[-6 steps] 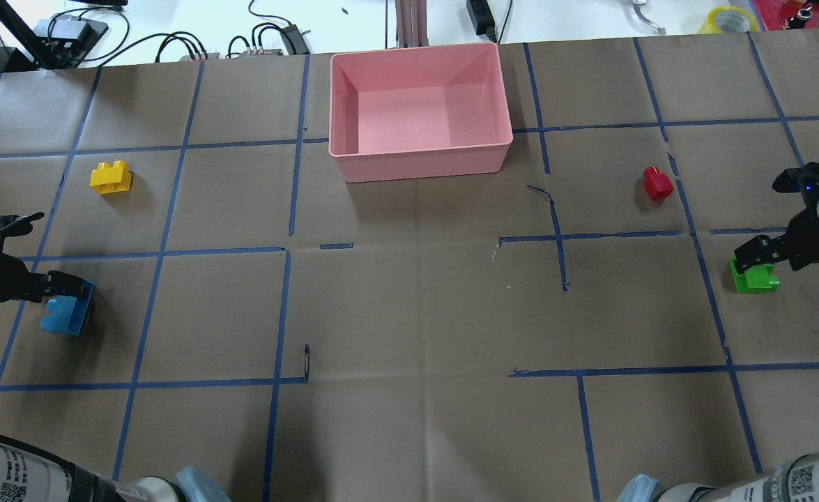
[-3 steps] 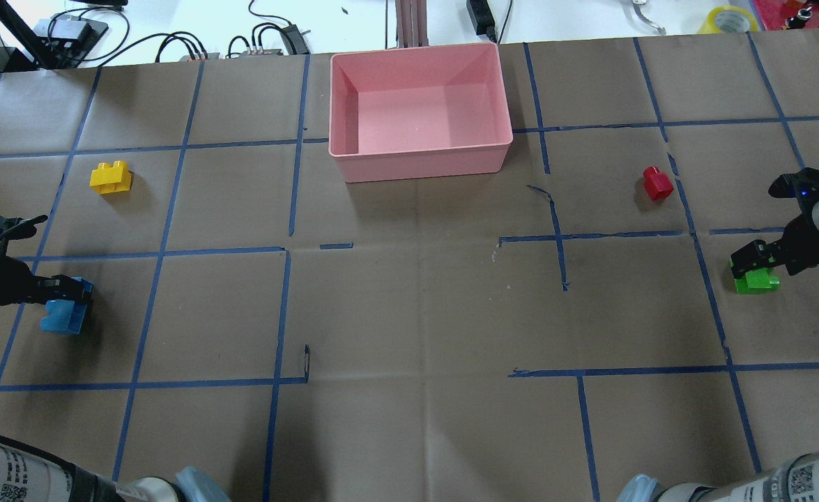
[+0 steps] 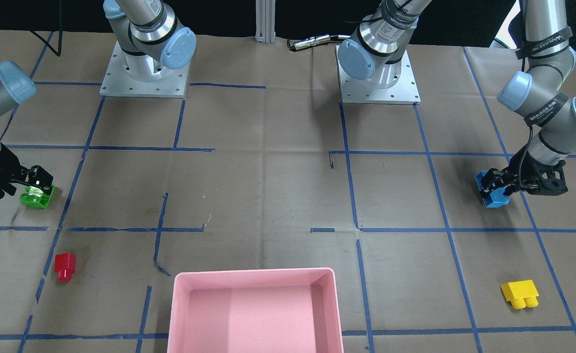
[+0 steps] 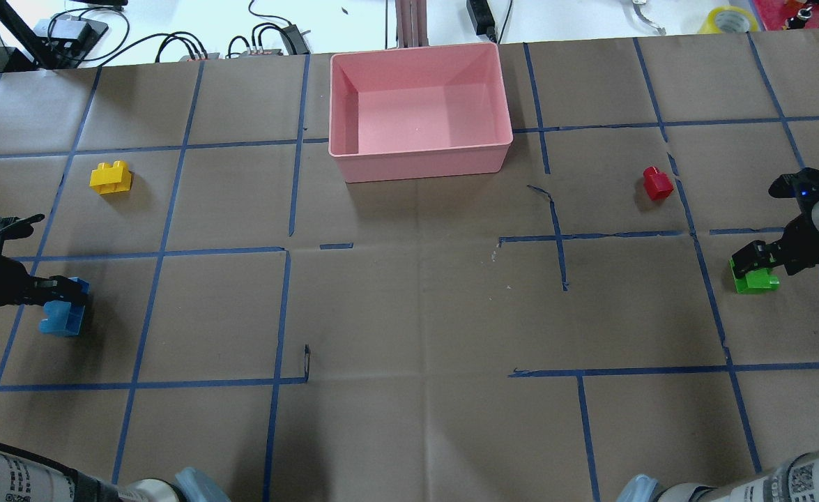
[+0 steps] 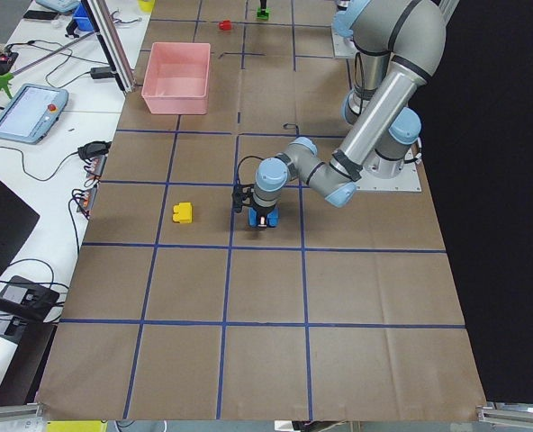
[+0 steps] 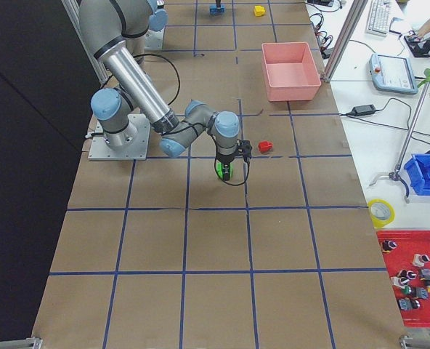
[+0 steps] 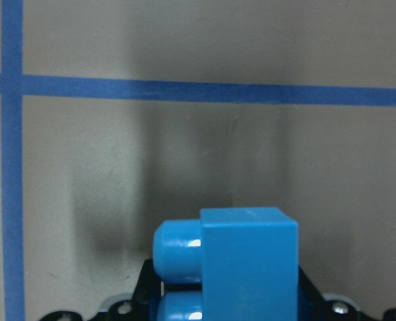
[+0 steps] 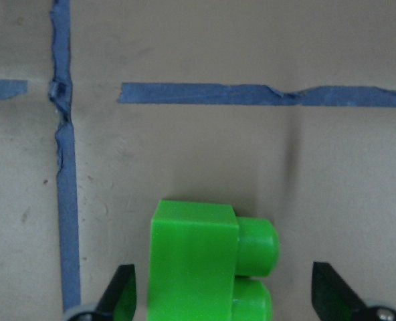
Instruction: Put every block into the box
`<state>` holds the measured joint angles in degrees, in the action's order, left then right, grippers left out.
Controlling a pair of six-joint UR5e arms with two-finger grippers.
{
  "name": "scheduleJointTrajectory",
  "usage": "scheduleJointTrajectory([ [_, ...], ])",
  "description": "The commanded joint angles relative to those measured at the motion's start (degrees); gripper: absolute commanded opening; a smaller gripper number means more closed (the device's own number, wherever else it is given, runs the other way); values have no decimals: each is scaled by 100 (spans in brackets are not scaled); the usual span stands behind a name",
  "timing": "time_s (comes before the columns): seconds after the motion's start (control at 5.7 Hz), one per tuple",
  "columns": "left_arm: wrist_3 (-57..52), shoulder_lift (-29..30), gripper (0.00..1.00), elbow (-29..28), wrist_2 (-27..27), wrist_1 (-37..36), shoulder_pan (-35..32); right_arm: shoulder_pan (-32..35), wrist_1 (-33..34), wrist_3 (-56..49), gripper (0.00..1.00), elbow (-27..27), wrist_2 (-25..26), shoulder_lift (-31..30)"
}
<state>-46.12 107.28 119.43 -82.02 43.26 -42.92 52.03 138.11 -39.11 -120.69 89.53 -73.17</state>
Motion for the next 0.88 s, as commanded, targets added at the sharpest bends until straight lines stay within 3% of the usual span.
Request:
scheduleJointTrajectory([
  [0.0, 67, -363, 25, -373, 28, 643, -127, 0, 93, 0, 91, 2, 3, 179],
  [0.18, 242, -610, 25, -1316, -16, 2075, -503, 0, 84, -18, 74, 2, 20, 180],
  [0.35, 348, -499, 25, -2561, -25, 3517, -785, 0, 50, -18, 52, -7, 73, 163],
  [0.53, 558, -185, 25, -3566, 1, 4236, -1223, 0, 6, -9, 37, -16, 169, 145],
  [0.7, 899, 184, 25, -4289, 28, 4330, -1862, 9, -56, 0, 21, -16, 178, 127],
])
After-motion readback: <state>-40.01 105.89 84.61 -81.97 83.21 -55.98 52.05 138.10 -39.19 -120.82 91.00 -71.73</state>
